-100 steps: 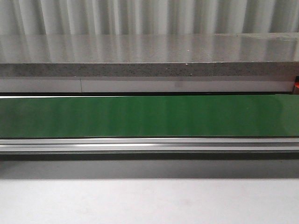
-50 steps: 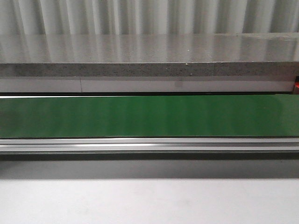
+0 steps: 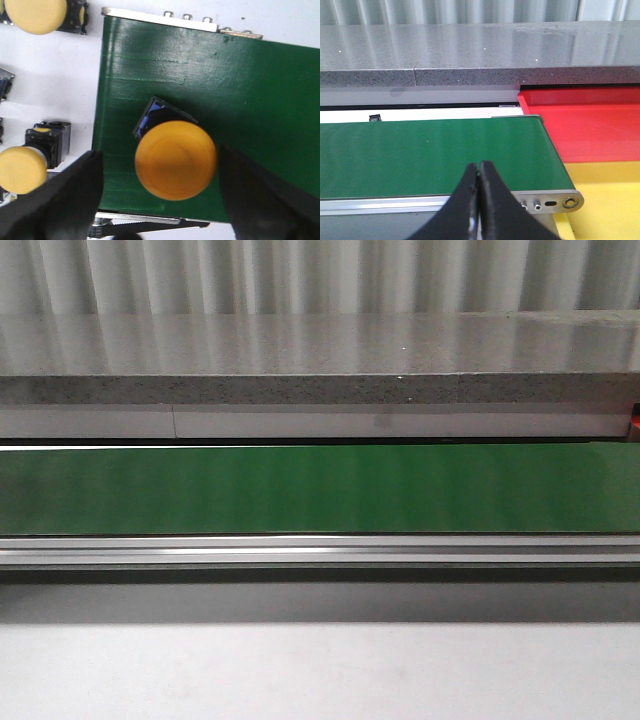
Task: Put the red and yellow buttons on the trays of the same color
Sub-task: 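Lower the yellow button onto the conveyor's near end and open left gripper, then grasp a red-capped button with the left gripper and carry it over conveyor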
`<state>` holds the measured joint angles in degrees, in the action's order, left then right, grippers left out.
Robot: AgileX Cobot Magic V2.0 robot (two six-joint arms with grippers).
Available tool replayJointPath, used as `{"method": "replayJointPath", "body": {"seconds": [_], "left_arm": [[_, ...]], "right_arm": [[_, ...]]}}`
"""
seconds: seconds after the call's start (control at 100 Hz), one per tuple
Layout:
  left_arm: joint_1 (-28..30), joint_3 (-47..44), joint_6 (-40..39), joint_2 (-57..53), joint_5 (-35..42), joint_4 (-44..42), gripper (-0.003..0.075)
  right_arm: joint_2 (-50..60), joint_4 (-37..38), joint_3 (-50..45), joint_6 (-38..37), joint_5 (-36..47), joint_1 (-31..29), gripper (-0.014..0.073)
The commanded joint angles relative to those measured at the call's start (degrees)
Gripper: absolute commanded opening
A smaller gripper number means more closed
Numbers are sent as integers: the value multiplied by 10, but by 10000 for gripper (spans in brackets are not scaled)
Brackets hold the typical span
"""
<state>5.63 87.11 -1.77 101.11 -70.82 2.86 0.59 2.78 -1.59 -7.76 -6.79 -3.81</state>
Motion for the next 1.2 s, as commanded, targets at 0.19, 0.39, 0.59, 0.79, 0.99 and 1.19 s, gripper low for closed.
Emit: {"method": "replayJointPath", "body": {"seconds": [0.19,0.39,0.59,0.79,0.99,1.19], "left_arm": [[-2,71,-1,-28,19,62,503],[23,147,-3,-28,4,61,502],[96,159,-3,-24,-24,58,502],[153,159,-3,2,-24,34,502],[186,159,-3,45,-24,9,502],[201,159,12,88,-24,-9,502]], "right_arm": [[9,7,-1,0,43,-2,-67],[9,7,-1,0,43,-2,-67],[9,7,-1,0,43,-2,-67],[9,7,-1,0,43,-2,-67],[9,7,-1,0,43,-2,-67],[9,7,-1,0,43,-2,-67]]}}
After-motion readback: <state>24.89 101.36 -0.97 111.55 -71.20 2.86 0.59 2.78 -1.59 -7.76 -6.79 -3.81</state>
